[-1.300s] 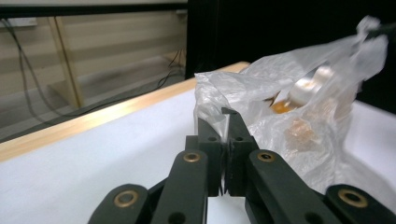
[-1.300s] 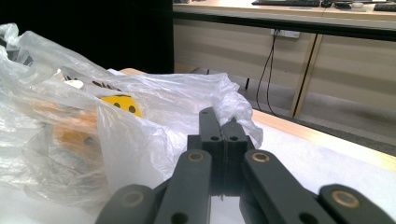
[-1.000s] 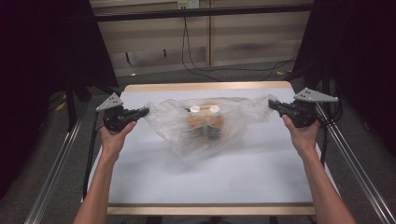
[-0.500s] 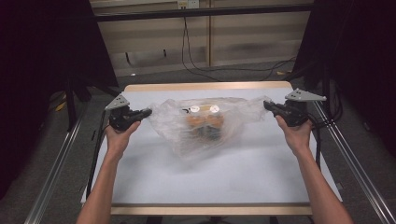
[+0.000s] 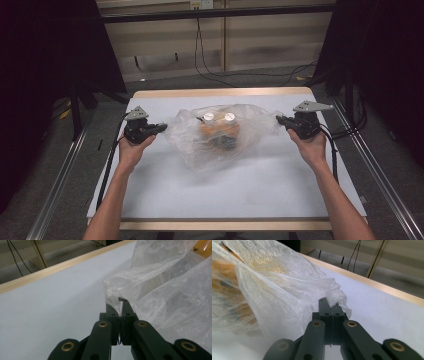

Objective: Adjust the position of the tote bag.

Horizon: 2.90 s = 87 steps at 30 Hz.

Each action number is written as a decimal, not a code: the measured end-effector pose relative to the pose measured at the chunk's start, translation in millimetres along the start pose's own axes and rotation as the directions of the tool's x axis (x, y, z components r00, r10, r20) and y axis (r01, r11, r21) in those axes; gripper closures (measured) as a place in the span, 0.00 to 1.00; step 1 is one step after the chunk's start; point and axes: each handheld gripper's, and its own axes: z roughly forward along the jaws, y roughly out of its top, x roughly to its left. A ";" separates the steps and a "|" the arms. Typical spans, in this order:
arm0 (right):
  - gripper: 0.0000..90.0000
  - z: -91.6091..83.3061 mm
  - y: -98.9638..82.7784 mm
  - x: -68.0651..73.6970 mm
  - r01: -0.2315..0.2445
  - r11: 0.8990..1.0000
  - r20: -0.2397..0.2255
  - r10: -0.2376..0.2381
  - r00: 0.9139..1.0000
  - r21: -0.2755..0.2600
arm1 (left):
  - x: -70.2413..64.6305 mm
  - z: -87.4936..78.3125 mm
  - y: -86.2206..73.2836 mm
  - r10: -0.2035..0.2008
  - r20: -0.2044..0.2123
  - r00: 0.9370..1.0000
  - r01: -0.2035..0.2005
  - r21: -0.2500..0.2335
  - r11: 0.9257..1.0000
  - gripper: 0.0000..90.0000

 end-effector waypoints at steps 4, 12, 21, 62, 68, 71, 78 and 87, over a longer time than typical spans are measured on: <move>1.00 0.7 -3.8 1.9 0.006 1.000 -0.024 -0.006 1.000 0.021 | -5.8 3.6 -1.6 0.030 0.007 1.000 -0.030 0.054 0.998 0.98; 1.00 -4.6 -10.2 3.3 0.011 0.999 -0.066 -0.009 0.998 0.038 | -12.7 -1.0 -4.3 0.065 0.038 0.997 -0.068 0.082 0.994 0.98; 1.00 -10.7 -25.4 -6.8 -0.018 0.997 -0.060 0.022 0.998 0.080 | -6.5 -14.0 -11.8 0.077 0.023 0.997 -0.079 0.114 0.990 0.98; 0.73 25.8 -61.1 -3.4 0.047 0.973 -0.096 -0.026 0.995 0.228 | 1.5 10.6 -44.4 0.039 0.032 0.999 -0.045 0.224 0.974 0.69; 0.49 13.6 -55.2 -5.0 0.003 0.989 -0.107 0.013 0.994 0.147 | 7.7 -13.2 -39.4 -0.023 0.013 1.000 0.021 0.096 0.995 0.47; 0.40 5.5 -49.7 -2.3 -0.006 0.993 -0.115 0.019 0.993 0.114 | 6.2 -19.5 -36.6 -0.033 0.021 0.999 0.032 0.068 0.997 0.40; 0.32 -11.2 -36.7 -0.3 -0.023 0.999 -0.120 0.027 0.992 0.034 | 1.7 -37.5 -33.0 -0.054 0.042 0.998 0.053 0.016 0.998 0.28; 0.34 -25.0 -17.3 7.4 -0.018 0.999 -0.149 0.011 0.989 -0.048 | 2.6 -65.3 -21.3 -0.081 0.067 0.994 0.088 -0.104 0.991 0.22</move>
